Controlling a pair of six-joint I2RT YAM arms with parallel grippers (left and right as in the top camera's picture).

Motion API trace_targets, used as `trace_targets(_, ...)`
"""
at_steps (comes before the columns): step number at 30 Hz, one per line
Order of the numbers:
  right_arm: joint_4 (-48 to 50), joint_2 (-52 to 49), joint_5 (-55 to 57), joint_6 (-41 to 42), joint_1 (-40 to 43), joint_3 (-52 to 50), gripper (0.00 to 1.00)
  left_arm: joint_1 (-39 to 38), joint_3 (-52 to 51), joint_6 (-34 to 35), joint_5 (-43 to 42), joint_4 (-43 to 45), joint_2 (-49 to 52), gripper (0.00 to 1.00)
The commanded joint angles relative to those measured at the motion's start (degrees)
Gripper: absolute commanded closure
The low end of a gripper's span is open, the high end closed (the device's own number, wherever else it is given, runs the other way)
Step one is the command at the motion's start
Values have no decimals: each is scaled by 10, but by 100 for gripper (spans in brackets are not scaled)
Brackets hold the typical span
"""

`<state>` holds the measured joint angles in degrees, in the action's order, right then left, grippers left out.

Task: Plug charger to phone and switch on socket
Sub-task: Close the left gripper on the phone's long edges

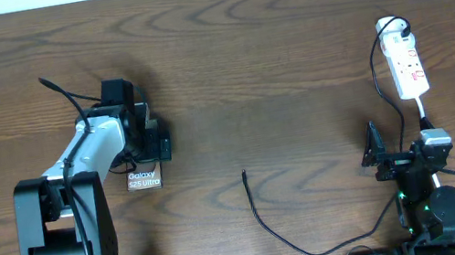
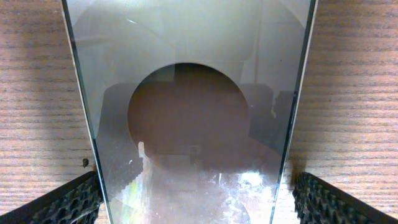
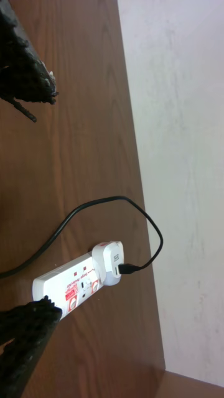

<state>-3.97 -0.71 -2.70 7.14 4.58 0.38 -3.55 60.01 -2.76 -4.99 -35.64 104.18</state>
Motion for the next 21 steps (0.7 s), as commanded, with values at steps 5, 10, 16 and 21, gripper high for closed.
trace_targets(5,-3,3,5,-5,-2,-1,1,0,-7,9,-7,-1,3,2)
trace_targets(10,-3,3,5,-5,-2,-1,1,0,-7,9,2,-3,3,2)
trace_targets(16,-3,3,5,-5,-2,-1,1,0,-7,9,11,-6,3,2)
trace_targets(21,-3,3,5,-5,-2,-1,1,0,-7,9,16,-11,3,2)
